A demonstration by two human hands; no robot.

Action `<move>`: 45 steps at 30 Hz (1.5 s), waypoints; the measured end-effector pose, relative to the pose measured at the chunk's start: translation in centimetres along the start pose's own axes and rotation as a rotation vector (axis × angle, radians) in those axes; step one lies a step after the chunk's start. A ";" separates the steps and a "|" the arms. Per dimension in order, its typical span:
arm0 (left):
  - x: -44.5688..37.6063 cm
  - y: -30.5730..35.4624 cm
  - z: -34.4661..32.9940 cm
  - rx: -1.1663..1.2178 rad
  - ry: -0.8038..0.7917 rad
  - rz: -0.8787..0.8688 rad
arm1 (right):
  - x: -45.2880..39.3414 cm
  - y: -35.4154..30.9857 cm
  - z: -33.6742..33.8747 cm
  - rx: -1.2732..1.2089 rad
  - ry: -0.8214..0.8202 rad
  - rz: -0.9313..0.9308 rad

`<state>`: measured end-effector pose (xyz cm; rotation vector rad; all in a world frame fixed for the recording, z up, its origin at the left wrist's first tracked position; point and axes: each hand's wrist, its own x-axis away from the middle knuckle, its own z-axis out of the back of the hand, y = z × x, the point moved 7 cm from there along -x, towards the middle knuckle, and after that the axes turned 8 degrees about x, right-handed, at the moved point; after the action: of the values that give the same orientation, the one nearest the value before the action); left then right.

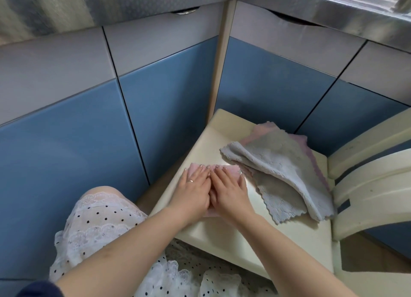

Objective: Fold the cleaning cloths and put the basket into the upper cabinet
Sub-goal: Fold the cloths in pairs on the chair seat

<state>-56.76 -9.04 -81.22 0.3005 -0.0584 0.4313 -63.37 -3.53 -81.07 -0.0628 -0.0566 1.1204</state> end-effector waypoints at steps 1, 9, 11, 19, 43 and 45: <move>0.0 -0.3 -0.5 0.001 -0.040 0.038 | 0.1 0.4 -1.2 -0.002 -0.094 -0.013; -0.1 -2.3 -0.9 -0.031 -0.044 0.170 | 0.4 3.8 -1.8 0.125 -0.226 -0.141; -0.3 -2.3 -0.8 -0.016 -0.040 0.171 | 0.2 4.0 -1.8 0.104 -0.256 -0.158; 2.1 -4.0 1.4 0.316 0.128 0.270 | 2.1 6.2 2.1 -0.213 0.015 -0.361; 11.3 -7.3 18.7 1.561 0.439 0.300 | 0.1 -3.7 17.0 -1.433 -0.058 -0.250; 12.9 -7.6 22.6 1.517 0.522 0.226 | -0.7 -5.7 20.5 -1.421 -0.041 -0.169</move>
<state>-41.72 -17.16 -60.18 1.6673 0.7929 0.7065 -60.13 -6.14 -60.16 -1.2707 -0.8703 0.7199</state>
